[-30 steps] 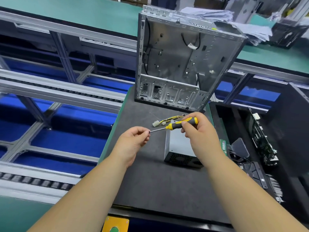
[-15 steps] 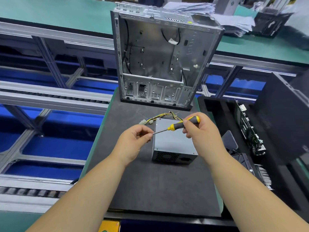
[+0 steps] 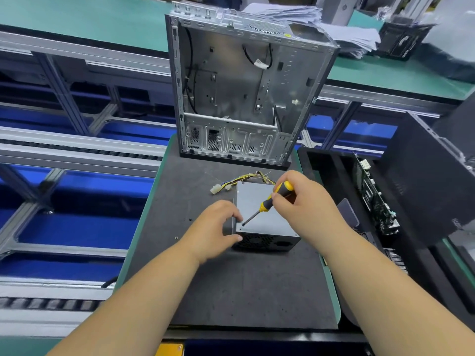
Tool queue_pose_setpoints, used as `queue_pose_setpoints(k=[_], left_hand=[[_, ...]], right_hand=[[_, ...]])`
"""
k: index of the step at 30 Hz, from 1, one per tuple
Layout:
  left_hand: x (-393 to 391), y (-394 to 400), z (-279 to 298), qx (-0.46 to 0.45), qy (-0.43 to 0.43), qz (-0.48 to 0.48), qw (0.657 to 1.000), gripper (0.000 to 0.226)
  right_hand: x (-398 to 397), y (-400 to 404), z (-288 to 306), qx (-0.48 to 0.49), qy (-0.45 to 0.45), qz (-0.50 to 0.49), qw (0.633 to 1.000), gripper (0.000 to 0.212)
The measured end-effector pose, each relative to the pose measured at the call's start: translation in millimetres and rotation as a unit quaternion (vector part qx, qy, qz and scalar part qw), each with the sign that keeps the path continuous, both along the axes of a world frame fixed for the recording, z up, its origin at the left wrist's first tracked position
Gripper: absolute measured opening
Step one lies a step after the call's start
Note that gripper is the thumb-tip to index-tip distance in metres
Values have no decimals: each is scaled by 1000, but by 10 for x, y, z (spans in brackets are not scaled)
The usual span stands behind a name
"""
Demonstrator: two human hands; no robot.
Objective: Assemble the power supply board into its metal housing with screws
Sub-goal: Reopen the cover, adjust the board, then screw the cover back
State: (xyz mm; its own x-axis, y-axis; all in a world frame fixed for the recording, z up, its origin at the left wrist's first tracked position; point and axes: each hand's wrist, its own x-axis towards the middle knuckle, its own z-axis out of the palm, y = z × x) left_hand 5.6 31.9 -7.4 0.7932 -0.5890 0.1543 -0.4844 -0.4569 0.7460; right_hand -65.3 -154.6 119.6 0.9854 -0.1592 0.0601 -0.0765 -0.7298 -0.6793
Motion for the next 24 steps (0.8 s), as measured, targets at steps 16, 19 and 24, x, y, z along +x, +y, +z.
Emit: queue_pose_setpoints(k=[16, 19, 24], left_hand=[[-2, -7, -112, -18, 24, 12, 999, 21], [0, -20, -119, -23, 28, 16, 999, 21], [20, -37, -120, -16, 31, 25, 999, 23]], right_hand=[[46, 183, 125, -111, 29, 97, 989, 7], [72, 232, 271, -170, 47, 154, 972, 11], [185, 278, 442, -287, 107, 185, 934, 31]])
